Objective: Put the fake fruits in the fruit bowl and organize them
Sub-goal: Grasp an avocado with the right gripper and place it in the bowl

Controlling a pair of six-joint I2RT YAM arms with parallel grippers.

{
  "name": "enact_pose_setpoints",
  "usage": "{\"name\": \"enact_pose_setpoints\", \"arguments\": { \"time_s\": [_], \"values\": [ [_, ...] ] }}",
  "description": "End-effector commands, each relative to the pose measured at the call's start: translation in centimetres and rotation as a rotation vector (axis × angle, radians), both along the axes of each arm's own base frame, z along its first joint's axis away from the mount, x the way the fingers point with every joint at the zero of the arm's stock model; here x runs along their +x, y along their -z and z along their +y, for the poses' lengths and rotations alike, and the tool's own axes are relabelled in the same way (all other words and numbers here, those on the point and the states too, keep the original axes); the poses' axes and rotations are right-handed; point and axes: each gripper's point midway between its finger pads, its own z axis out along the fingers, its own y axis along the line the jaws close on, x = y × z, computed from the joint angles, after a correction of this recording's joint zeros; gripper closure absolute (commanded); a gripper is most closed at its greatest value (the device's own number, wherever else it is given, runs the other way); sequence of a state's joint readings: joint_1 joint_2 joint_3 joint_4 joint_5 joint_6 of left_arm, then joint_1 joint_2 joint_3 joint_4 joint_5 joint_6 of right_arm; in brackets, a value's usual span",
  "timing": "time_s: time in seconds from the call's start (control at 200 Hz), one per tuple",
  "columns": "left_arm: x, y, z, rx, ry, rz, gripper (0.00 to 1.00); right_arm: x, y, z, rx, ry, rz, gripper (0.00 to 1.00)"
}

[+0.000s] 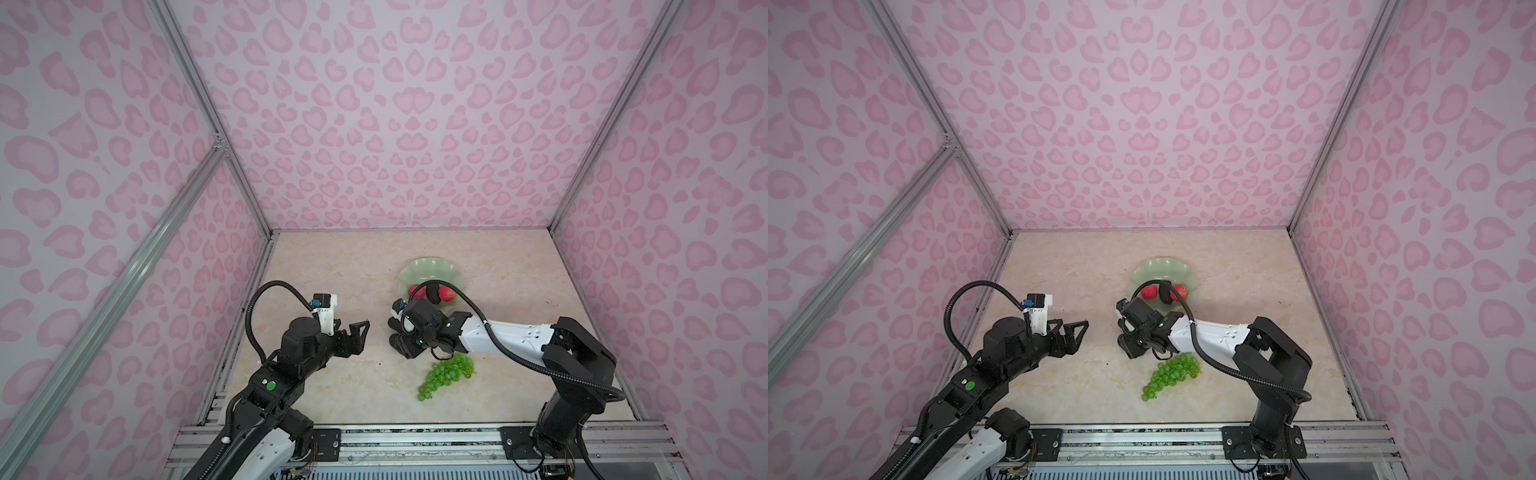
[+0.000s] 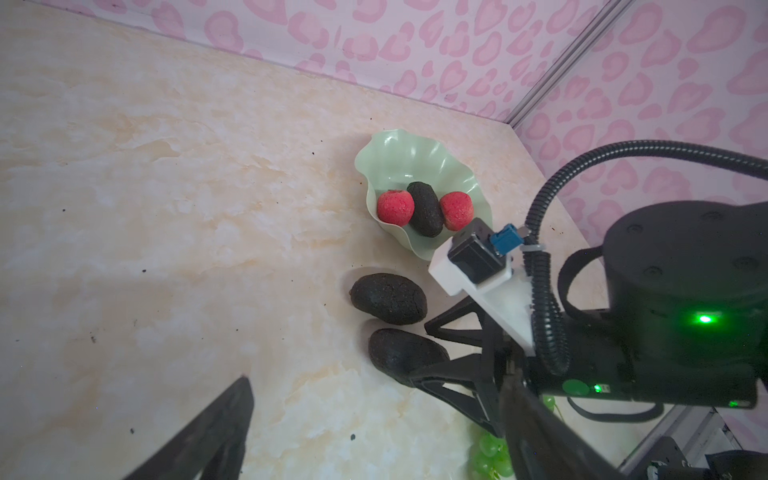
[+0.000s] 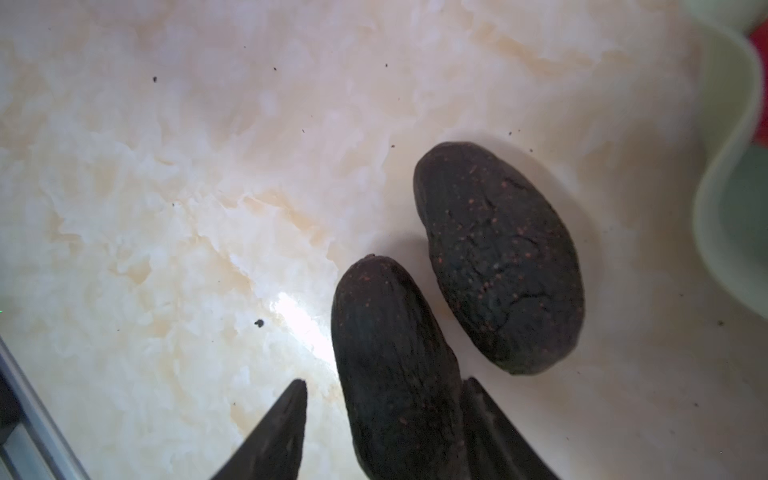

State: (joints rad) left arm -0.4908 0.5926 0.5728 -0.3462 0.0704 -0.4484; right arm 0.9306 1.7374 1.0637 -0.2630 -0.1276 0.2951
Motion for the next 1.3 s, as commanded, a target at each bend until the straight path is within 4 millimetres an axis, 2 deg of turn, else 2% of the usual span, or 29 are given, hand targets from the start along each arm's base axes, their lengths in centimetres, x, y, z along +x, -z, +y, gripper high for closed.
{"name": "enact_pose_setpoints", "arguments": {
  "time_s": [0.0, 0.18, 0.295, 0.415, 0.495, 0.59, 0.665, 0.785, 0.89, 1.02, 1.18, 1.295],
  "values": [
    [0.0, -0.2, 0.2, -0.010, -0.012, -0.008, 0.07, 0.3, 0.8, 0.0, -0.028, 0.015, -0.020, 0.41],
    [-0.1, -0.3, 0.2, -0.012, -0.010, -0.010, 0.06, -0.2, 1.7, 0.4, -0.044, 0.006, -0.017, 0.50],
    [0.0, -0.4, 0.2, -0.009, -0.012, -0.015, 0.06, -0.4, 1.2, 0.7, -0.037, 0.003, -0.015, 0.65],
    [0.0, -0.6, 0.2, -0.010, -0.011, -0.018, 0.06, -0.6, -1.2, 0.6, -0.003, -0.006, -0.033, 0.73],
    [0.0, -0.8, 0.1, -0.014, -0.006, -0.025, 0.06, -0.4, -4.1, -0.1, 0.014, -0.020, -0.072, 0.73],
    [0.0, -1.3, -0.2, -0.025, 0.007, -0.033, 0.06, 1.4, -8.2, -1.7, 0.033, 0.002, -0.146, 0.73],
    [0.0, -1.6, -0.5, -0.037, 0.021, -0.042, 0.06, 3.8, -10.5, -3.5, 0.048, 0.063, -0.200, 0.73],
    [0.2, -1.8, -0.8, -0.043, 0.034, -0.045, 0.06, 7.8, -11.8, -5.9, 0.032, 0.123, -0.298, 0.73],
    [0.2, -1.8, -1.0, -0.041, 0.046, -0.038, 0.06, 10.6, -11.1, -7.0, 0.017, 0.132, -0.286, 0.73],
    [0.3, -2.0, -1.3, -0.045, 0.056, -0.036, 0.07, 13.1, -8.6, -7.7, -0.050, 0.093, -0.248, 0.74],
    [0.6, -2.0, -1.5, -0.043, 0.057, -0.031, 0.07, 14.5, -6.1, -8.2, -0.079, 0.077, -0.242, 0.74],
    [0.7, -1.9, -1.6, -0.038, 0.062, -0.027, 0.07, 14.8, -4.7, -7.9, -0.097, 0.049, -0.237, 0.74]
  ]
}}
